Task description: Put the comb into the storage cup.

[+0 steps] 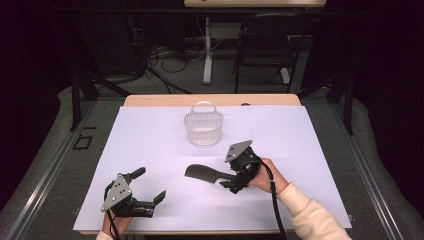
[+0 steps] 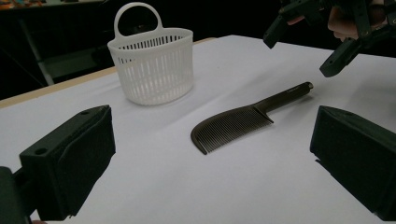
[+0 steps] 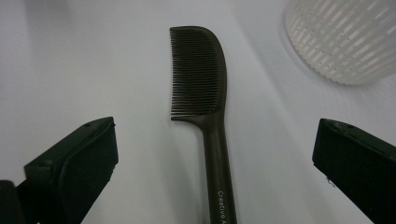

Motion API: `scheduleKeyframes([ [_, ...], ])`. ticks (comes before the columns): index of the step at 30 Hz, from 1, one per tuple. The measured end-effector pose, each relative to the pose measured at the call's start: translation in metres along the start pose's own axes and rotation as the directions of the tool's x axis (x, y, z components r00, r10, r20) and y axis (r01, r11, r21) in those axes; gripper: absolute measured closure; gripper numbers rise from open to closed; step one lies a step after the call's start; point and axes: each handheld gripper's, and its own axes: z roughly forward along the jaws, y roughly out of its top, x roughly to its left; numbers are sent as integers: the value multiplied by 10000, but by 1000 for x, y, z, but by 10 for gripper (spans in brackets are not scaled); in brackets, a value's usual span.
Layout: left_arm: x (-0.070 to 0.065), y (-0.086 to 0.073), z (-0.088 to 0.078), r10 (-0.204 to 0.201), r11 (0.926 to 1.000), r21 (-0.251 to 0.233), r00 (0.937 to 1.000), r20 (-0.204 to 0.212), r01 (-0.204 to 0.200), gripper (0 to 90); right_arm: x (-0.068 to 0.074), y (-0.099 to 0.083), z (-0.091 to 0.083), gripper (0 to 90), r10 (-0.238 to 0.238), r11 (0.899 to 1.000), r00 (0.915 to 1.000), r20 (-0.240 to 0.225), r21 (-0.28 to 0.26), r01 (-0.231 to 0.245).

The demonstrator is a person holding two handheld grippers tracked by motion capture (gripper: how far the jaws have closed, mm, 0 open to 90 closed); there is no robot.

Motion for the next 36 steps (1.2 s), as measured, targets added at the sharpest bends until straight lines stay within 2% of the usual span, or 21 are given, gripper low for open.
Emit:
scheduleKeyframes([
  [4, 0, 0, 0, -8, 10000, 20, 10000, 14, 8, 1, -4, 3, 6, 0, -108, 9994, 9995, -290, 317, 117],
  [14, 1, 0, 0, -62, 10000, 27, 10000, 0, 62, 1, -9, 8, 15, 0, -89, 9945, 9991, -418, 1040, 132],
  [26, 1, 0, 1, -68, 10000, 36, 10000, 23, 67, 1, -11, 11, 29, 0, -73, 9850, 9995, -295, 1720, 123],
  [29, 1, 0, 0, -68, 10000, 45, 10000, 22, 68, 1, -11, 13, 32, 0, -204, 9813, 9996, -203, 1910, 239],
  [36, 1, 0, 0, -34, 10000, 71, 10000, 18, 34, 1, -8, 17, 36, 141, -483, 9731, 9987, -170, 2248, 509],
])
